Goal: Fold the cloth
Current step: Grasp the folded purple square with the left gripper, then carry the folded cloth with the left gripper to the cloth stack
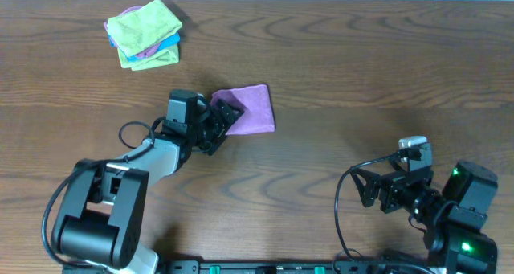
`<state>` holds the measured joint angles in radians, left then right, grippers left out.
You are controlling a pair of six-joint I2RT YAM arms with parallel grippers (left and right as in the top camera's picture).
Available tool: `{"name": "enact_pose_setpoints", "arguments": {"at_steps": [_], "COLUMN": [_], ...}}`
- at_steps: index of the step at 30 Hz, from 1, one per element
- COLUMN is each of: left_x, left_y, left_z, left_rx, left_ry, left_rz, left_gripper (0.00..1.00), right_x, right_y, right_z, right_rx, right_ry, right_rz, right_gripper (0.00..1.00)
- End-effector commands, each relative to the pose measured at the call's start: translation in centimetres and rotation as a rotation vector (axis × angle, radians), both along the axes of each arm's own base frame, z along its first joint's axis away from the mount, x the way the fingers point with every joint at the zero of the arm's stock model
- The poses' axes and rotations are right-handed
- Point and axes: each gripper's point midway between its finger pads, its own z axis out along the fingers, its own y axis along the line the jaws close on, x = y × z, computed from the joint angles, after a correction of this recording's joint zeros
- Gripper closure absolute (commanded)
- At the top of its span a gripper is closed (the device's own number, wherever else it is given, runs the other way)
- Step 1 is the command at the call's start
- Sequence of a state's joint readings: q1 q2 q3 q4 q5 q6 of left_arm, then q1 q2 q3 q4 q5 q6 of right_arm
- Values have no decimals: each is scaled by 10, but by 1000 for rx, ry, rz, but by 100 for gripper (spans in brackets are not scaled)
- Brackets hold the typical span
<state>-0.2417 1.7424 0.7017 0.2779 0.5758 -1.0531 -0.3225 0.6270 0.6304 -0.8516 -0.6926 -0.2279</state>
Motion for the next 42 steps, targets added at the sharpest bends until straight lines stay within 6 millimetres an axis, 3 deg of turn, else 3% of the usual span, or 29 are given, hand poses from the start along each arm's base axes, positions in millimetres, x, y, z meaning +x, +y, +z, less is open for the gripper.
{"name": "enact_pose_setpoints", "arguments": {"at_steps": [1, 6, 9, 10, 12, 13, 14, 17, 20, 22, 26, 32, 36, 42], "left_x": [-26, -11, -2, 0, 2, 2, 1, -1, 6, 15, 36, 74, 107, 161], "left_y": [22, 17, 14, 12, 10, 8, 7, 4, -3, -8, -29, -47, -35, 6], "left_z": [-69, -79, -83, -84, -88, -91, -96, -107, -102, -91, -55, 21, 89, 179], "left_rx": [128, 107, 90, 86, 86, 89, 93, 96, 79, 58, -42, -112, -58, 85], "left_ry": [176, 111, 65, 49, 31, 23, 20, 10, -61, -115, -227, -347, -345, -389], "left_rz": [81, 77, 74, 66, 56, 47, 37, 16, -35, -54, -119, -165, -129, 1], "left_gripper": [5, 21, 23, 31, 35, 45, 64, 75, 94, 94, 94, 94, 94, 94], "right_x": [-1, -1, -1, -1, -1, -1, -1, -1, -1, -1, -1, -1, -1, -1], "right_y": [1, 1, 1, 1, 1, 1, 1, 1, 1, 1, 1, 1, 1, 1], "right_z": [-1, -1, -1, -1, -1, -1, -1, -1, -1, -1, -1, -1, -1, -1], "right_rx": [2, 2, 2, 2, 2, 2, 2, 2, 2, 2, 2, 2, 2, 2], "right_ry": [-6, -6, -6, -6, -6, -6, -6, -6, -6, -6, -6, -6, -6, -6], "right_rz": [11, 11, 10, 11, 11, 11, 11, 10, 10, 11, 10, 11, 10, 11], "right_gripper": [1, 1, 1, 1, 1, 1, 1, 1, 1, 1, 1, 1, 1, 1]}}
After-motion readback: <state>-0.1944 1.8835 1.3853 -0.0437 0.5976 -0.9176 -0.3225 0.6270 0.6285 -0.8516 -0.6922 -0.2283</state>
